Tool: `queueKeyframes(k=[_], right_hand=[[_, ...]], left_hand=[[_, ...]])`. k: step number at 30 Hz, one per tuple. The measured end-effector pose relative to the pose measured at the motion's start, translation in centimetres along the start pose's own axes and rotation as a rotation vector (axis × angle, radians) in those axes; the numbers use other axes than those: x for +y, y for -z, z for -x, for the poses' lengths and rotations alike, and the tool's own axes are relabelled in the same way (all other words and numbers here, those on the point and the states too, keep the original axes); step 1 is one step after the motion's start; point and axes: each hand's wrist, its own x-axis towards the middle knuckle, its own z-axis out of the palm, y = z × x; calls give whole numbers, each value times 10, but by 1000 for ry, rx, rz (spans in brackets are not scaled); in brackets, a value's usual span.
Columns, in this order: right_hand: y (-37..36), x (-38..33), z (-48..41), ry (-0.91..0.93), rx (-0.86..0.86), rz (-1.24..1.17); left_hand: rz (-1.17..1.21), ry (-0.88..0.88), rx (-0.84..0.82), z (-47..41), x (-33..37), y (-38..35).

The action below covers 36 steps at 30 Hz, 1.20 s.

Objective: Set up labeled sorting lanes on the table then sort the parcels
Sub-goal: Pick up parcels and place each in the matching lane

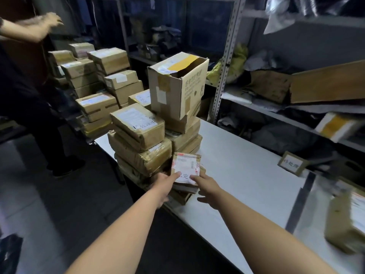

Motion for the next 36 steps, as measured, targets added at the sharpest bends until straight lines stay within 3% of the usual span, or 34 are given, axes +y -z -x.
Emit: queueKeyframes(k=[10, 16, 20, 30, 36], right_hand=[[24, 34, -4, 19, 29, -122], [44, 42, 8, -36, -11, -188], [86, 30, 30, -25, 66, -243], [273, 22, 151, 200, 361, -398], [383, 75, 253, 304, 552, -569]], left_hand=[[140, 210, -167, 5, -31, -29], [20, 129, -133, 25, -33, -35], [-69, -16, -142, 42, -9, -50], [-65, -262, -348, 143, 85, -254], [-137, -307, -576, 211, 72, -379]])
